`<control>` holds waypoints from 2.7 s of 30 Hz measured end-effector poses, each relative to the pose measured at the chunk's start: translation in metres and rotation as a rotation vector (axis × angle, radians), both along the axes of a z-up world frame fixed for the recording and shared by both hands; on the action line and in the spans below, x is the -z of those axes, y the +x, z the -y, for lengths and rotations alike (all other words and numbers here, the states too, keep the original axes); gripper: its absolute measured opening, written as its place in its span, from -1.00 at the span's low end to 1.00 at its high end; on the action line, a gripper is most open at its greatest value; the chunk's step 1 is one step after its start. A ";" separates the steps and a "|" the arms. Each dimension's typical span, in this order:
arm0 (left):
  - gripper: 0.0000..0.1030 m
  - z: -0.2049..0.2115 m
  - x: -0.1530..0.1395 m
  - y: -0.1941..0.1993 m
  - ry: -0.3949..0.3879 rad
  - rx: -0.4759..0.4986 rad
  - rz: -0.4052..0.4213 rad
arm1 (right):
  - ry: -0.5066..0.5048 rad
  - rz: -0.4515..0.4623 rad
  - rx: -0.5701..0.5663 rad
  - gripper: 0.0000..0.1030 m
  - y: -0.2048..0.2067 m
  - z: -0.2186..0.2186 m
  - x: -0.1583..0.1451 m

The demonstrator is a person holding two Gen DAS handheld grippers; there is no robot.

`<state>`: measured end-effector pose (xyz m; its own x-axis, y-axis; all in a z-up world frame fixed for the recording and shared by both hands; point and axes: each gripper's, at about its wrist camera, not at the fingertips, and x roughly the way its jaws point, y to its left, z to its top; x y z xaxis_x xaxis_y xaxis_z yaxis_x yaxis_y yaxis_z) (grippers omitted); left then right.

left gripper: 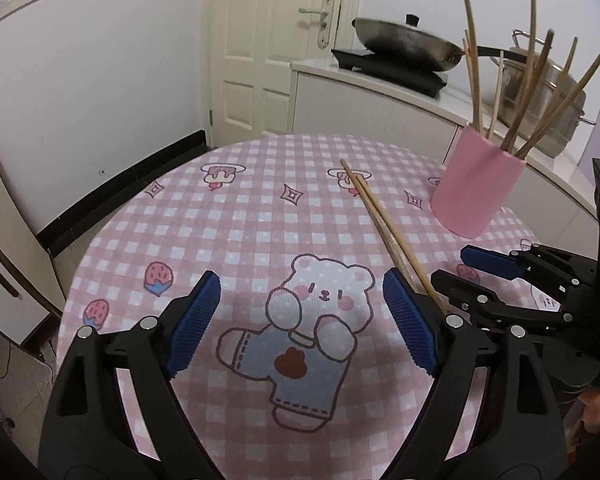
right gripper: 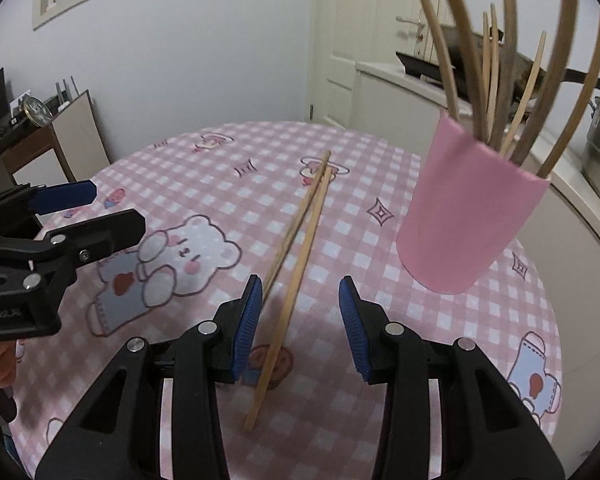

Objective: Organize utensils
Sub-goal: 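Move both tools down to the last two chopsticks on the table, then close the right tool on one chopstick while the left tool grasps the other, then lift the held chopsticks upright with both tools toward the pink cup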

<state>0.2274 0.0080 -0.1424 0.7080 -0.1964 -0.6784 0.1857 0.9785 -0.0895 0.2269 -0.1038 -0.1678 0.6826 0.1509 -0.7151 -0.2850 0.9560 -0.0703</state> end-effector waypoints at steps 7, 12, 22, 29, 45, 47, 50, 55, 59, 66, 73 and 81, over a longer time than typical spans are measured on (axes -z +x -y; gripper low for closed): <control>0.60 0.007 0.010 0.017 0.003 -0.001 -0.043 | -0.024 -0.045 0.001 -0.27 0.019 -0.001 0.012; 0.60 0.012 0.012 0.032 -0.017 0.003 -0.074 | -0.052 -0.081 0.006 -0.27 0.032 -0.002 0.020; 0.60 0.045 0.022 0.064 -0.020 0.052 -0.164 | -0.042 -0.083 0.036 -0.91 0.032 0.016 0.021; 0.59 0.074 0.033 0.085 0.032 0.069 -0.205 | 0.017 -0.090 0.060 -0.91 0.030 0.032 0.021; -0.88 0.068 0.037 0.068 0.094 0.116 -0.197 | 0.045 -0.107 0.030 -0.91 0.014 0.040 0.019; -0.89 0.057 0.037 0.057 0.102 0.115 -0.193 | 0.056 -0.115 0.010 -0.91 0.008 0.038 0.019; -0.89 0.040 0.036 0.040 0.116 0.113 -0.189 | 0.075 -0.132 -0.028 -0.91 0.001 0.032 0.018; -0.89 0.012 0.036 0.011 0.121 0.103 -0.190 | 0.075 -0.154 -0.098 -0.91 -0.015 0.015 0.017; -0.89 -0.005 0.035 -0.007 0.118 0.099 -0.199 | 0.059 -0.170 -0.161 -0.91 -0.029 0.000 0.017; -0.86 -0.016 0.034 -0.003 0.069 0.053 -0.205 | 0.036 -0.169 -0.146 -0.89 -0.021 -0.013 0.020; 0.20 -0.012 0.033 0.021 0.079 0.025 -0.182 | 0.008 -0.160 -0.146 -0.89 0.004 -0.027 0.019; -0.09 -0.010 0.038 0.062 0.113 -0.004 -0.204 | -0.012 -0.162 -0.144 -0.89 0.041 -0.040 0.018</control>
<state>0.2894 0.0178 -0.1805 0.5544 -0.1082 -0.8252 0.1712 0.9851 -0.0142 0.2675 -0.0642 -0.1857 0.5303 0.2293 -0.8162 -0.4274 0.9038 -0.0237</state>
